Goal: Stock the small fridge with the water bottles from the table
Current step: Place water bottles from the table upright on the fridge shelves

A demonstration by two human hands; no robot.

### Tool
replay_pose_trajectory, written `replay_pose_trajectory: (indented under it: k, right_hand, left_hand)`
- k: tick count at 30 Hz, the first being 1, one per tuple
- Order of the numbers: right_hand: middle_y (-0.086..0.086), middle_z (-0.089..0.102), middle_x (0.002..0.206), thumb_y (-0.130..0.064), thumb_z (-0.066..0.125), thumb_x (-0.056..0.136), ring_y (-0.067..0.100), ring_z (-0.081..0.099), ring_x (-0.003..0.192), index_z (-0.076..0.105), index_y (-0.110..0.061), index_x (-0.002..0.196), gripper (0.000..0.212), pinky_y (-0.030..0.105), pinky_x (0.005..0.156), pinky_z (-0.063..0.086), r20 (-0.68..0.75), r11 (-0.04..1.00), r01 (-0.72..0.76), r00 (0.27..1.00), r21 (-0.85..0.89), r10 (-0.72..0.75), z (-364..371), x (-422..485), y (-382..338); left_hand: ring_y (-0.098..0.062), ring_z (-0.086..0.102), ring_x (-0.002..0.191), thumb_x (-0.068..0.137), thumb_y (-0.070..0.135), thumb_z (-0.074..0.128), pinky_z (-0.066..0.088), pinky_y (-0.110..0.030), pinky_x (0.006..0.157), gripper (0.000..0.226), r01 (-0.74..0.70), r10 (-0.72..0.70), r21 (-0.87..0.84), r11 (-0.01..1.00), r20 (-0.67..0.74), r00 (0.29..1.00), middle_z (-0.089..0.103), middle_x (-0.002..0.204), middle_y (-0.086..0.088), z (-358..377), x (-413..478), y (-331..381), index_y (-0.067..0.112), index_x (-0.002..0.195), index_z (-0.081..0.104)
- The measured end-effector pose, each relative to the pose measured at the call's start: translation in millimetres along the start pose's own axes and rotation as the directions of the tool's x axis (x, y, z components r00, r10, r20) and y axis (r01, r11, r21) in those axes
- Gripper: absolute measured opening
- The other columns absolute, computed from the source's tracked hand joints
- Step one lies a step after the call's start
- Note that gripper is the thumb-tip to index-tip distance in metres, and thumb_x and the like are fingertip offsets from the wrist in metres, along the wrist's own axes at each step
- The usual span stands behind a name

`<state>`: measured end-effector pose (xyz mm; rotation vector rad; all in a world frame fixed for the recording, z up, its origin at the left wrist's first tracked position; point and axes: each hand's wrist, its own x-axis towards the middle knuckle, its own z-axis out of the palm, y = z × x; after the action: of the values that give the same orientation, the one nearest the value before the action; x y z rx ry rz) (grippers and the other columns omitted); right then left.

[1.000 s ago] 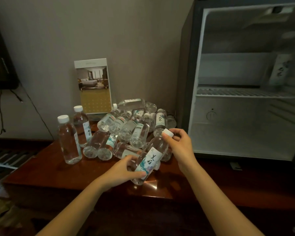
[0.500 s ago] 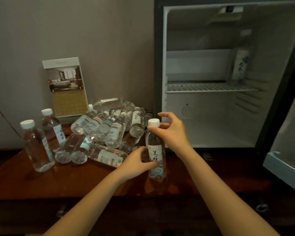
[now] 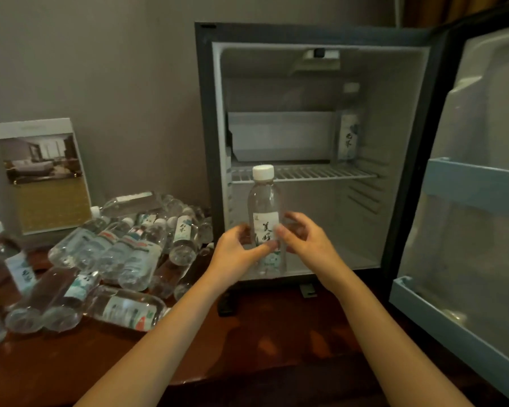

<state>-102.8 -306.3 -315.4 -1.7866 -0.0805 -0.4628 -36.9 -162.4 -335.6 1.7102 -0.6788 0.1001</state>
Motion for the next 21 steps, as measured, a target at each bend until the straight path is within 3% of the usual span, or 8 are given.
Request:
replay_pose_trajectory:
  k: [3, 7, 10, 13, 16, 21]
  right_hand:
    - [-0.015, 0.058, 0.108, -0.024, 0.07, 0.081, -0.004, 0.056, 0.098, 0.046, -0.032, 0.115, 0.042, 0.011, 0.077, 0.049, 0.02, 0.997, 0.01, 1.0, -0.081, -0.009, -15, -1, 1]
    - [-0.005, 0.063, 0.113, -0.021, 0.076, 0.075, 0.009, 0.062, 0.103, 0.048, -0.023, 0.123, 0.055, 0.024, 0.087, 0.052, -0.104, 0.988, 0.09, 0.989, -0.122, -0.103, -31, 17, -10]
    - [-0.014, 0.061, 0.1, -0.021, 0.077, 0.074, 0.002, 0.062, 0.092, 0.043, -0.026, 0.119, 0.056, 0.014, 0.079, 0.05, -0.222, 0.963, 0.143, 0.956, -0.227, -0.194, -42, 39, -28]
    - [-0.005, 0.061, 0.104, -0.017, 0.072, 0.076, 0.011, 0.062, 0.095, 0.041, -0.018, 0.123, 0.056, 0.024, 0.08, 0.05, -0.321, 0.944, 0.166, 0.911, -0.284, -0.257, -55, 66, -42]
    - [0.005, 0.065, 0.111, -0.018, 0.07, 0.076, 0.019, 0.064, 0.099, 0.039, -0.016, 0.127, 0.059, 0.034, 0.085, 0.052, -0.367, 0.947, 0.141, 0.897, -0.289, -0.245, -67, 90, -49]
    - [0.012, 0.065, 0.112, -0.016, 0.07, 0.075, 0.027, 0.064, 0.1, 0.038, -0.013, 0.128, 0.062, 0.037, 0.082, 0.053, -0.392, 0.942, 0.051, 0.901, -0.332, -0.187, -83, 114, -40]
  left_hand:
    - [-0.009, 0.065, 0.096, 0.071, 0.026, 0.079, 0.052, -0.03, 0.086, 0.03, -0.064, 0.064, -0.019, 0.998, -0.008, 0.998, 0.068, 0.096, 0.009, 8, 26, 26, 0.032, 0.094, 0.06]
    - [-0.014, 0.067, 0.094, 0.064, 0.031, 0.083, 0.054, -0.041, 0.088, 0.033, -0.13, 0.13, -0.037, 0.991, -0.003, 0.992, 0.071, 0.096, 0.004, 19, 64, 58, 0.029, 0.091, 0.063]
    - [-0.013, 0.068, 0.088, 0.067, 0.022, 0.082, 0.055, -0.037, 0.085, 0.028, -0.189, 0.189, -0.029, 0.982, -0.005, 0.982, 0.07, 0.089, 0.006, 32, 89, 83, 0.028, 0.085, 0.061]
    - [-0.013, 0.067, 0.085, 0.07, 0.018, 0.08, 0.055, -0.033, 0.08, 0.028, -0.223, 0.223, -0.018, 0.975, 0.007, 0.975, 0.068, 0.085, 0.007, 47, 115, 103, 0.025, 0.084, 0.057]
    - [-0.016, 0.066, 0.087, 0.072, 0.023, 0.078, 0.055, -0.033, 0.08, 0.032, -0.181, 0.181, 0.007, 0.984, 0.015, 0.983, 0.067, 0.091, 0.002, 61, 141, 111, 0.019, 0.093, 0.055]
    - [-0.022, 0.064, 0.097, 0.072, 0.028, 0.078, 0.053, -0.041, 0.088, 0.047, -0.047, 0.046, 0.04, 0.998, 0.026, 0.999, 0.067, 0.109, -0.008, 82, 168, 106, 0.011, 0.11, 0.057]
